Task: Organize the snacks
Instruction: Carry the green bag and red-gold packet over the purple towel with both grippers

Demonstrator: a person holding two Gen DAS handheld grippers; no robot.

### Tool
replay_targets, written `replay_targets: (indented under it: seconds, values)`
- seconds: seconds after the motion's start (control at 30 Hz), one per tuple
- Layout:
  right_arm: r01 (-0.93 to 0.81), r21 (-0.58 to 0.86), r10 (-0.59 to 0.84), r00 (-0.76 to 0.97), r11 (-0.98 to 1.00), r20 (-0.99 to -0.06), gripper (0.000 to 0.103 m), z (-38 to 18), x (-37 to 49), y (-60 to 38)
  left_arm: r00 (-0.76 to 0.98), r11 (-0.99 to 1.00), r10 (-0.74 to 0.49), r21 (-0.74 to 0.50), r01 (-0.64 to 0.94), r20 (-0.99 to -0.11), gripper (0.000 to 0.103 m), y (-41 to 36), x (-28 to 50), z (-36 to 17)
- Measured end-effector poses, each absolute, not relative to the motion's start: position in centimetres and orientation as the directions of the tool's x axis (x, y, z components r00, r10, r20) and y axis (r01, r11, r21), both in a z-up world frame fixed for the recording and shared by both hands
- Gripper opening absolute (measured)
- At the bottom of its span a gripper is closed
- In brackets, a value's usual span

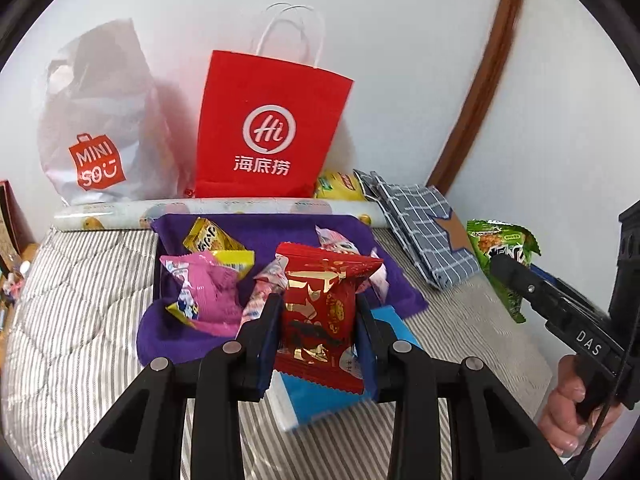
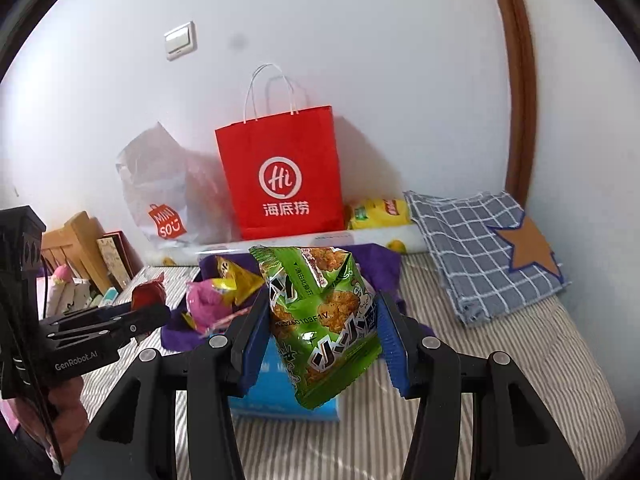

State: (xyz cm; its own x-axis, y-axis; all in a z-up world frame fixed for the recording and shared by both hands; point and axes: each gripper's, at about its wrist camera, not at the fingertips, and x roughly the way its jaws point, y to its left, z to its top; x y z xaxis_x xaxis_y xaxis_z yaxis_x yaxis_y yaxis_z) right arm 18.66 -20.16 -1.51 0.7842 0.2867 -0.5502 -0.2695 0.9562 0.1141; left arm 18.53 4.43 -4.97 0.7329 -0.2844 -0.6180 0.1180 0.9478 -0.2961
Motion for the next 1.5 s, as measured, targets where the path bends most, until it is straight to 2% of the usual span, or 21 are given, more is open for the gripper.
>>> replay_targets:
  seconds: [0.27,0.73,0.87,1.03,1.5]
  values:
    - [-0.297,0.127,0.316,0.764,0.946,-0.563,0.051,-2.0,24.4,-17.8,0.738,0.959,-0.222,-0.281,0.047,-0.637,0.033,6.8,23.9,-5.0]
    - [-0.325,0.095,0.319,0.753,0.941,-0.575,0.051,-0.7,34.3,-16.5,0.74,0.96,-0.207,-0.278,0.028,-0.64,0.033,7.9,32.7,-3.2]
    - [-0.34,0.109,0.337,0.739,0.934,-0.584,0.051,-2.8,35.2,-17.3,0.727,0.962,-0.207,-0.269,0.032,-0.654,0.033,8.2,34.2,-4.9]
    - [-0.307,0.135,0.319,0.701,0.942,-0.638,0.051,-6.5,36.6,-18.0,0.671,0.961,-0.215,-0.277,0.015,-0.71,0.033,8.2,36.3,-8.1]
    - [-0.337,0.161,0.359,0.685,0.928,-0.634,0.051,-8.3,36.9,-17.8,0.639,0.972,-0.205,-0.228,0.047,-0.741,0.033,6.8,36.4,-9.6]
